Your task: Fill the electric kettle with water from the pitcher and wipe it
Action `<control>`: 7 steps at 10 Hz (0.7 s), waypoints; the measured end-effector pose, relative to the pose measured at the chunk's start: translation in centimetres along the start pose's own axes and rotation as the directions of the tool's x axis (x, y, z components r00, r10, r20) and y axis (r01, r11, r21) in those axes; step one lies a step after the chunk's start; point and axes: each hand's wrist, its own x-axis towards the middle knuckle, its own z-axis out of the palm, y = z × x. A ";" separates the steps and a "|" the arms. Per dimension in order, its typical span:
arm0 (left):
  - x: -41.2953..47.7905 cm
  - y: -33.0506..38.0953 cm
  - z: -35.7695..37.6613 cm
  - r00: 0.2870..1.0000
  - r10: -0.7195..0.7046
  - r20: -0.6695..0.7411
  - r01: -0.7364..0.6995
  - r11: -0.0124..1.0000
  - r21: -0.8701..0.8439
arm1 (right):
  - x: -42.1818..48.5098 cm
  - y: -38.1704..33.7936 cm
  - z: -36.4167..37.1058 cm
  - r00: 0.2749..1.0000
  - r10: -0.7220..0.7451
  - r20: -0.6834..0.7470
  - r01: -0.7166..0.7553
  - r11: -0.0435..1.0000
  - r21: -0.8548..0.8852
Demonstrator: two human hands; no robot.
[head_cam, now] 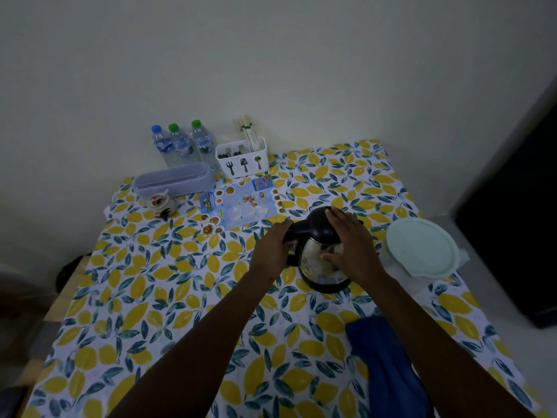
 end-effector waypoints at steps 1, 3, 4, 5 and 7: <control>-0.5 0.1 0.4 1.000 0.009 0.018 -0.008 1.000 -0.018 | -0.3 0.5 -0.2 1.000 -0.009 -0.001 0.009 1.000 0.018; -0.9 0.4 0.7 1.000 -0.016 0.025 0.017 0.999 -0.042 | -0.6 0.6 0.0 1.000 -0.013 0.017 0.013 1.000 -0.005; -0.9 0.4 0.5 0.999 -0.014 0.044 0.015 0.999 -0.035 | -0.6 0.7 0.1 1.000 -0.004 0.030 0.005 1.000 -0.021; -1.2 0.3 0.0 0.997 0.027 0.077 -0.032 0.998 0.058 | -0.8 0.5 0.2 0.999 -0.001 0.050 0.003 0.999 -0.039; 0.0 0.4 -3.9 0.991 0.132 0.024 -0.134 0.965 0.225 | 2.4 -1.6 -1.5 1.000 -0.015 0.027 0.017 0.995 -0.094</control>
